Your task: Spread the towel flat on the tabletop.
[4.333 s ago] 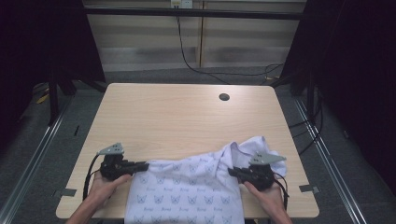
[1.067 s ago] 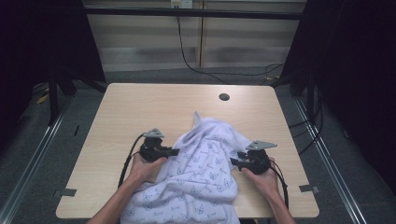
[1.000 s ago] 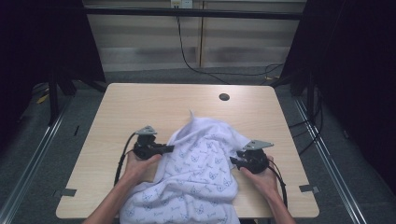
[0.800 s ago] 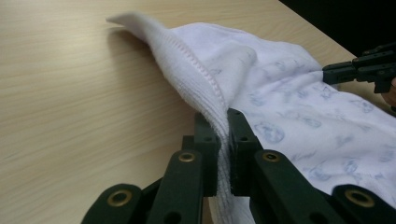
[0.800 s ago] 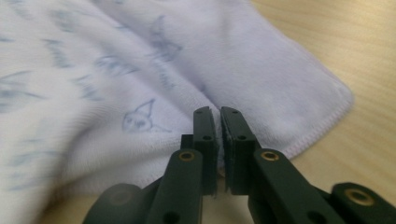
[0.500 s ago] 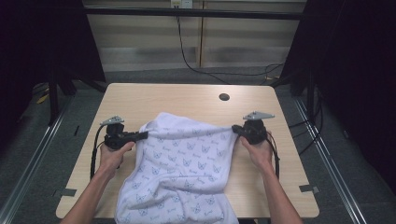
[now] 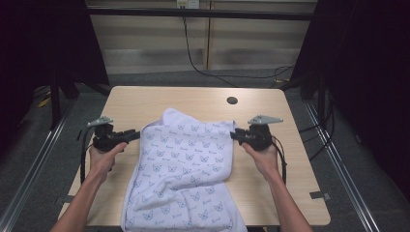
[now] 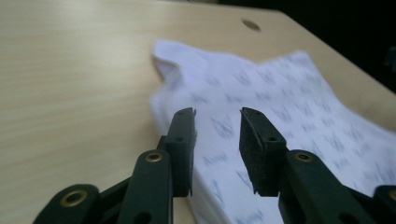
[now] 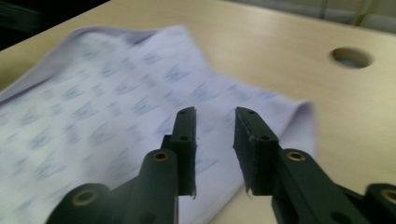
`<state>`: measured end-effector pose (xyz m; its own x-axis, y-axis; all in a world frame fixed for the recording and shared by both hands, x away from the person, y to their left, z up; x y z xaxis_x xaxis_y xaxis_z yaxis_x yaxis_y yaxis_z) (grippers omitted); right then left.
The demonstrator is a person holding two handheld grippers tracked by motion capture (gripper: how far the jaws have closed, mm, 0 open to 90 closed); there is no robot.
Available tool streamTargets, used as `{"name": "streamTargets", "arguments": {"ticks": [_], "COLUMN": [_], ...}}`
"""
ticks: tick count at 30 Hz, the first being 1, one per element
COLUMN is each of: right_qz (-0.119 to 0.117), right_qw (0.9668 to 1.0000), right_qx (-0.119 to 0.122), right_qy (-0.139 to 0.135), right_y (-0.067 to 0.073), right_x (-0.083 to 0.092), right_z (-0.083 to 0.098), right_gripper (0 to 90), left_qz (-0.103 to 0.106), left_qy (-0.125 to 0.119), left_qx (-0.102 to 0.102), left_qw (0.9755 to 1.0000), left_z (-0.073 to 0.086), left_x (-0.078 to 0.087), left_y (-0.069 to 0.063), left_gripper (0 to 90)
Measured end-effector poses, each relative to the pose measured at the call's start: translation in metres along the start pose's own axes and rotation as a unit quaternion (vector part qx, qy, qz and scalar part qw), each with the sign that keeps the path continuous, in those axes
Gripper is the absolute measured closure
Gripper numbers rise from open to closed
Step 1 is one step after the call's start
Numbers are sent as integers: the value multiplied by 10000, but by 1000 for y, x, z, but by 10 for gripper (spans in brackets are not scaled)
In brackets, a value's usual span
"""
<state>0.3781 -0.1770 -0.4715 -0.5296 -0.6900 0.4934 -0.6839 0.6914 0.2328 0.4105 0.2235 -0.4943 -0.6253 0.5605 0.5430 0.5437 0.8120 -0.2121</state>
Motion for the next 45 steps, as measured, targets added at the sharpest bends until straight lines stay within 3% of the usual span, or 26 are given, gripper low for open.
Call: {"name": "streamTargets", "arguments": {"ticks": [1,3,4,5,7,8,10,13,15,18,20,22,24,25,32,35,37,39,41,42,43,45], "right_qz": [-69,-489,-489,-779,-897,-1083,-1209,-1309,-1320,-1242,-1103,-969,-1077,-1115,-1441,-1700,-1760,-1697,-1545,-1475,-1341,-1290], "right_qw": [10000,9987,9987,9966,9949,9930,9905,9875,9851,9860,9866,9860,9835,9829,9784,9768,9771,9801,9842,9859,9879,9900], "right_qx": [51,70,70,168,293,239,214,169,348,453,695,859,845,832,555,430,379,360,375,380,402,301], "right_qy": [-1,98,98,224,357,399,612,865,1042,1014,984,1052,1186,1209,1374,1233,1132,965,778,696,663,484], "right_y": [10,33,33,55,72,80,87,90,91,88,89,92,96,98,113,126,132,130,121,114,107,92], "right_x": [5,12,12,19,25,26,21,6,-3,-11,-13,-11,-5,0,54,75,82,84,81,77,73,62], "right_z": [8,26,26,45,61,68,83,100,106,105,106,108,111,114,144,149,149,143,131,124,117,101], "right_gripper": [750,780,780,802,800,793,770,727,713,664,648,711,874,891,900,899,891,816,812,779,762,727], "left_qz": [181,480,480,658,676,597,448,320,363,309,312,269,245,220,28,-181,-309,-380,-364,-348,-250,-131], "left_qy": [27,269,269,357,586,692,859,876,843,757,745,735,741,728,622,644,671,702,750,736,777,842], "left_qx": [-76,-456,-456,-656,-868,-929,-957,-787,-706,-625,-567,-614,-621,-611,-454,-407,-387,-408,-559,-517,-479,-643], "left_qw": [9998,9974,9974,9950,9922,9915,9907,9925,9933,9947,9951,9950,9950,9952,9970,9969,9965,9960,9950,9953,9955,9943], "left_z": [5,20,20,32,44,49,56,61,61,62,63,64,64,65,61,61,63,65,70,72,73,75], "left_x": [0,-3,-3,-4,-7,-9,-13,-15,-15,-14,-13,-12,-11,-11,-7,-5,-4,0,7,11,14,17], "left_y": [-8,-28,-28,-44,-51,-51,-48,-38,-35,-32,-33,-35,-36,-36,-29,-22,-19,-18,-17,-15,-14,-16], "left_gripper": [702,729,730,726,708,694,675,662,663,651,631,611,595,587,515,521,540,567,569,584,590,594]}}
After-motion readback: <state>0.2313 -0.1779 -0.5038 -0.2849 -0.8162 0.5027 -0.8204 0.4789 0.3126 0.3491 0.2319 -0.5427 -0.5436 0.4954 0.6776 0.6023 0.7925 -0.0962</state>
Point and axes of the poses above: each handheld gripper's, and its own axes: x roughly backward along the jaws, z roughly out of its underside, y roughly to its left, the point moved 6 cm from there along -x, roughly forward along the jaws, and after that the axes turned 11 degrees about -z, right-handed, at the moved point
